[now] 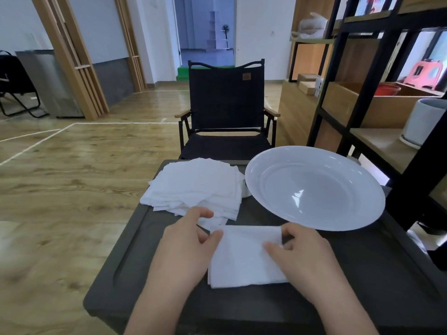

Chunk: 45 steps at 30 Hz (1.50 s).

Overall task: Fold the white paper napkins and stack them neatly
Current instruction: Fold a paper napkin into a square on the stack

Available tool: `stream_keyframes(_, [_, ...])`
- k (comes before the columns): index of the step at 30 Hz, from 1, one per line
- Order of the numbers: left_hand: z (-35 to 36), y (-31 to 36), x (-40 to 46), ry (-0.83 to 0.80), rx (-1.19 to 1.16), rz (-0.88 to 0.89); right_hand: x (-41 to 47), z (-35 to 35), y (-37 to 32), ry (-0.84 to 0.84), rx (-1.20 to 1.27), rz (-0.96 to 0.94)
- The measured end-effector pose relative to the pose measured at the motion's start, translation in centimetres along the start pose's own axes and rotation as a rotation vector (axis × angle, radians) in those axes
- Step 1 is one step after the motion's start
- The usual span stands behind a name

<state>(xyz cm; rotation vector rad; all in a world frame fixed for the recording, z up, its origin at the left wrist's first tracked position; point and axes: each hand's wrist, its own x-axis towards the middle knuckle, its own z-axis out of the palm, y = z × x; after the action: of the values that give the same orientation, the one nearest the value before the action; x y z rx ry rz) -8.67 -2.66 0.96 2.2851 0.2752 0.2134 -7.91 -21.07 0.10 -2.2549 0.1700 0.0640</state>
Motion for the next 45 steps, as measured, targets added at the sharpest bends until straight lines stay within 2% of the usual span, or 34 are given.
stream_keyframes(3, [-0.5, -0.2, 1.3, 0.205, 0.105, 0.034, 0.1, 0.6, -0.1, 0.106, -0.125, 0.054])
stream_keyframes(6, [-0.8, -0.2, 4.4, 0.369, 0.195, 0.176, 0.0, 0.7, -0.5, 0.208, -0.179, 0.078])
stream_keyframes(8, [-0.6, -0.3, 7.0, 0.346, 0.310, 0.270, -0.2, 0.6, -0.8, 0.254, -0.197, 0.059])
stream_keyframes(10, [-0.3, -0.6, 9.0, 0.231, 0.413, 0.332, -0.4, 0.5, -1.1, 0.283, -0.196, 0.035])
stream_keyframes(13, [0.0, -0.8, 10.5, 0.014, 0.520, 0.279, -0.6, 0.3, -1.4, 0.316, -0.147, -0.030])
stream_keyframes(14, [0.1, -0.8, 10.7, -0.011, 0.529, 0.247, -0.7, 0.2, -1.5, 0.323, -0.127, -0.057])
stream_keyframes(18, [0.2, -0.2, 10.7, 0.165, 0.493, 0.204, -0.7, -0.5, -1.6, 0.310, -0.005, -0.114])
stream_keyframes(21, [-0.3, 0.5, 9.1, 0.279, 0.294, 0.226, -0.5, -1.1, -2.0, 0.265, 0.151, -0.138])
stream_keyframes(23, [-0.8, 1.2, 7.1, 0.300, 0.020, 0.196, -0.4, -1.1, -2.5, 0.192, 0.261, -0.156])
stream_keyframes(24, [-1.0, 1.3, 6.2, 0.264, -0.154, 0.136, -0.3, -1.0, -2.8, 0.145, 0.308, -0.165])
stream_keyframes(27, [-1.1, 0.7, 4.4, -0.042, -0.639, -0.072, 0.0, -0.5, -3.4, 0.007, 0.412, -0.159])
stream_keyframes(30, [-0.8, 0.2, 3.1, -0.163, -0.811, -0.120, 0.1, -0.2, -3.8, -0.054, 0.486, -0.125])
stream_keyframes(35, [-0.7, 1.4, 0.9, 0.034, -0.621, -0.020, -0.6, -0.1, -3.5, -0.045, 0.439, -0.146])
stream_keyframes(39, [-1.4, 1.2, -0.5, -0.045, -0.415, 0.202, -0.5, -0.3, -3.1, 0.029, 0.412, -0.221])
stream_keyframes(41, [-1.5, 0.8, -0.5, -0.052, -0.336, 0.213, -0.3, -0.4, -2.9, 0.021, 0.379, -0.257])
stream_keyframes(45, [-1.6, 0.2, -0.2, 0.038, -0.252, 0.219, -0.1, -0.8, -2.3, 0.016, 0.301, -0.260])
